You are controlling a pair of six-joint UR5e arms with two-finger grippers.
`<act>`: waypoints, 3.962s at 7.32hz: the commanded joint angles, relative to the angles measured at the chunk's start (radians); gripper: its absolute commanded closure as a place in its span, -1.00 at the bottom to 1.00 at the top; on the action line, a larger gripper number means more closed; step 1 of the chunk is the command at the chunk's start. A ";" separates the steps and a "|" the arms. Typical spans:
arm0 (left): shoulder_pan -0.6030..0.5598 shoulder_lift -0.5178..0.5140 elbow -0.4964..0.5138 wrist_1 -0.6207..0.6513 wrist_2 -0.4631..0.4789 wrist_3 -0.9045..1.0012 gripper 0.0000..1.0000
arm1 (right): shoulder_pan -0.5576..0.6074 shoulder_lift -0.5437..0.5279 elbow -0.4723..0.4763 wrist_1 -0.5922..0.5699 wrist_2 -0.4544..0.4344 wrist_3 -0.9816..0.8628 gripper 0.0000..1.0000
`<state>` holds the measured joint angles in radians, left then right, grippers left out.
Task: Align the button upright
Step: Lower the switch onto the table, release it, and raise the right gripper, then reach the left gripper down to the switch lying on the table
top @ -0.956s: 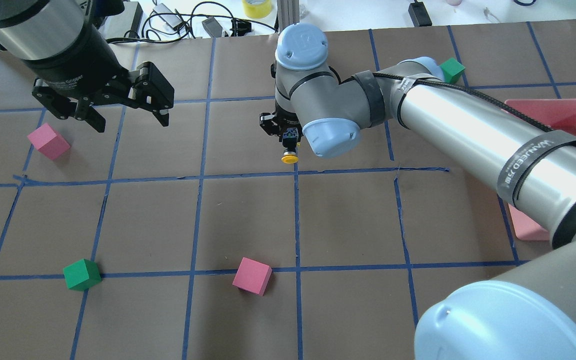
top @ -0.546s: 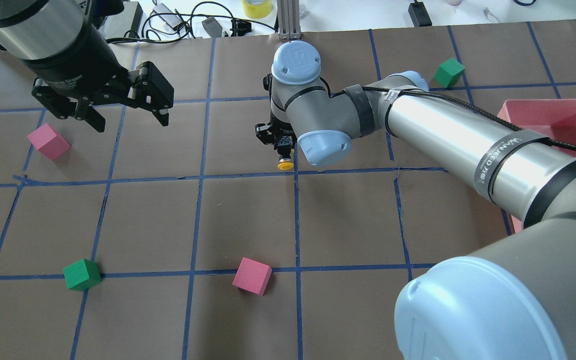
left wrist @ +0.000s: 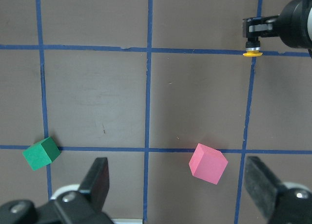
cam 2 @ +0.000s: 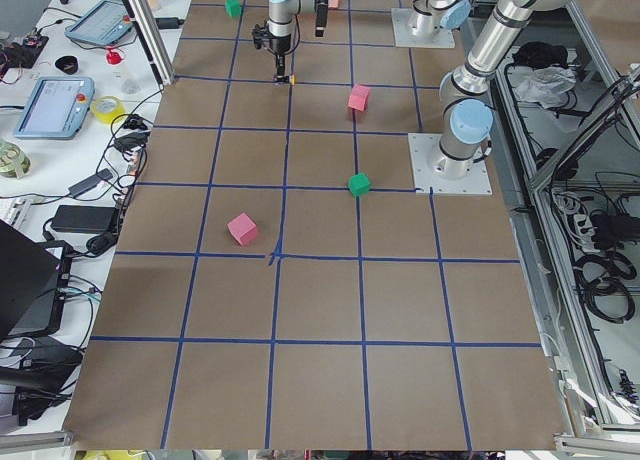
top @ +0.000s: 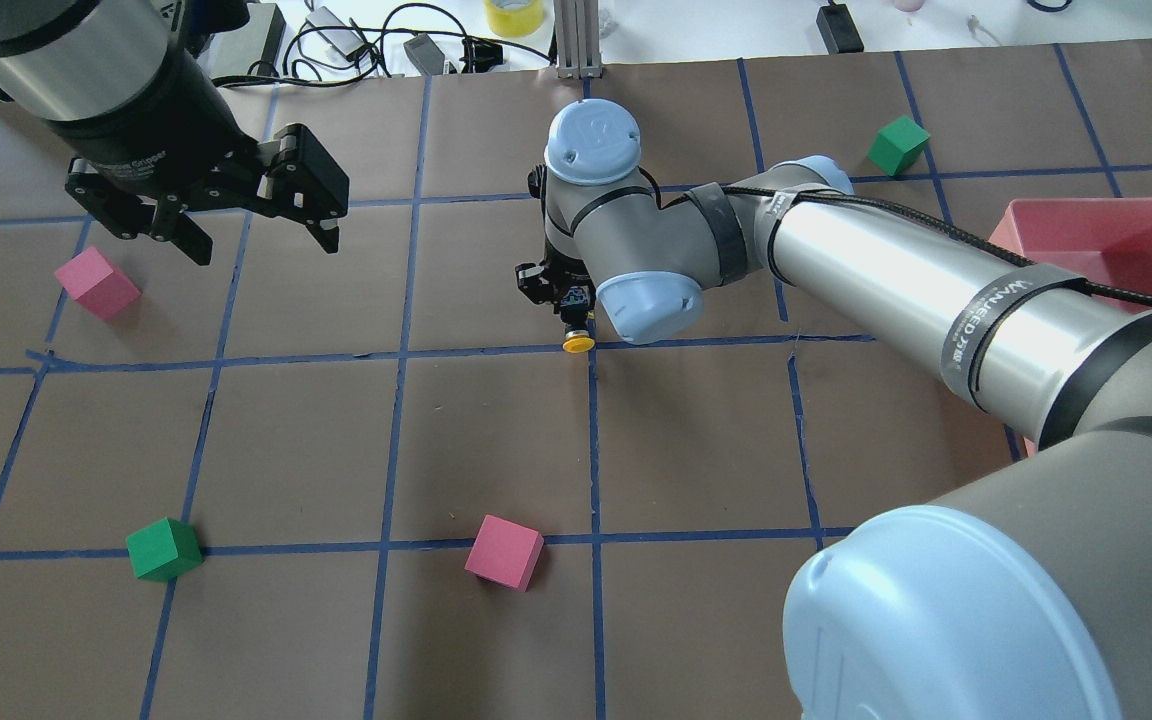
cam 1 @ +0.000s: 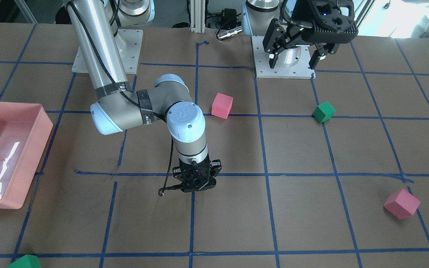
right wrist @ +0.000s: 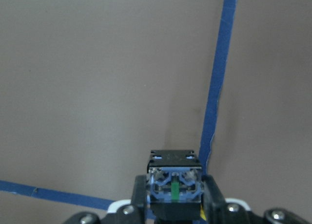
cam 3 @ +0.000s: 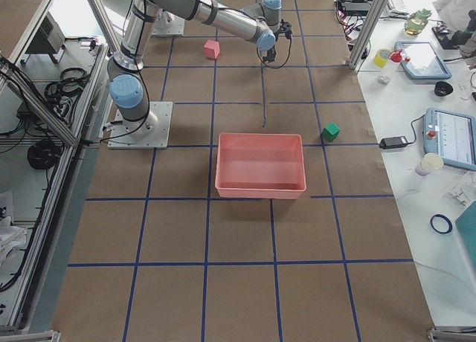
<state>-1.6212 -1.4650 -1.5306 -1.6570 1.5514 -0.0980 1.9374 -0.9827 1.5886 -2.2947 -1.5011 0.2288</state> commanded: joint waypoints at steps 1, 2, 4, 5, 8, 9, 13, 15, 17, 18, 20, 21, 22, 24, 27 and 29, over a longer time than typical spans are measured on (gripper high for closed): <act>0.001 0.000 0.000 0.000 0.001 0.000 -1.00 | 0.000 -0.005 0.022 -0.005 0.002 0.001 -0.49; 0.001 -0.002 0.001 0.000 -0.002 0.000 -1.00 | 0.000 -0.013 0.025 -0.003 0.002 0.000 -0.67; 0.001 -0.002 0.000 0.000 -0.002 0.000 -1.00 | 0.000 -0.049 0.018 0.001 0.010 -0.035 -0.99; 0.001 -0.002 0.000 0.000 0.001 0.000 -1.00 | -0.003 -0.110 0.005 0.023 0.001 -0.066 -1.00; 0.001 -0.006 -0.002 -0.001 0.001 -0.003 -1.00 | -0.160 -0.334 -0.039 0.379 -0.014 -0.199 -1.00; 0.000 -0.017 -0.002 0.003 0.001 -0.005 -1.00 | -0.246 -0.411 -0.050 0.479 -0.011 -0.260 -1.00; -0.012 -0.028 -0.093 0.143 -0.013 -0.106 -1.00 | -0.296 -0.514 -0.067 0.572 -0.021 -0.321 -1.00; -0.109 -0.049 -0.250 0.454 -0.001 -0.225 -1.00 | -0.296 -0.518 -0.061 0.574 -0.025 -0.313 -1.00; -0.216 -0.106 -0.394 0.753 0.066 -0.346 -1.00 | -0.296 -0.518 -0.056 0.572 -0.045 -0.307 -1.00; -0.264 -0.145 -0.464 0.924 0.114 -0.365 -1.00 | -0.296 -0.518 -0.055 0.574 -0.045 -0.307 -1.00; -0.345 -0.246 -0.587 1.264 0.212 -0.384 -1.00 | -0.296 -0.518 -0.055 0.574 -0.045 -0.309 -1.00; -0.397 -0.318 -0.624 1.406 0.261 -0.384 -0.94 | -0.296 -0.518 -0.055 0.572 -0.041 -0.309 -1.00; -0.419 -0.398 -0.634 1.554 0.281 -0.384 -0.95 | -0.296 -0.518 -0.055 0.574 -0.041 -0.309 -1.00; -0.440 -0.550 -0.628 1.773 0.309 -0.379 -0.79 | -0.296 -0.518 -0.053 0.574 -0.042 -0.309 -1.00; -0.444 -0.690 -0.489 1.789 0.335 -0.367 -0.75 | -0.293 -0.515 -0.032 0.572 -0.030 -0.309 -1.00; -0.444 -0.742 -0.499 1.838 0.337 -0.350 -0.74 | -0.293 -0.514 -0.016 0.558 -0.027 -0.309 -1.00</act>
<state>-2.0645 -2.1709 -2.0314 0.1506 1.8872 -0.4609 1.6443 -1.4974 1.5649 -1.7317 -1.5302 -0.0798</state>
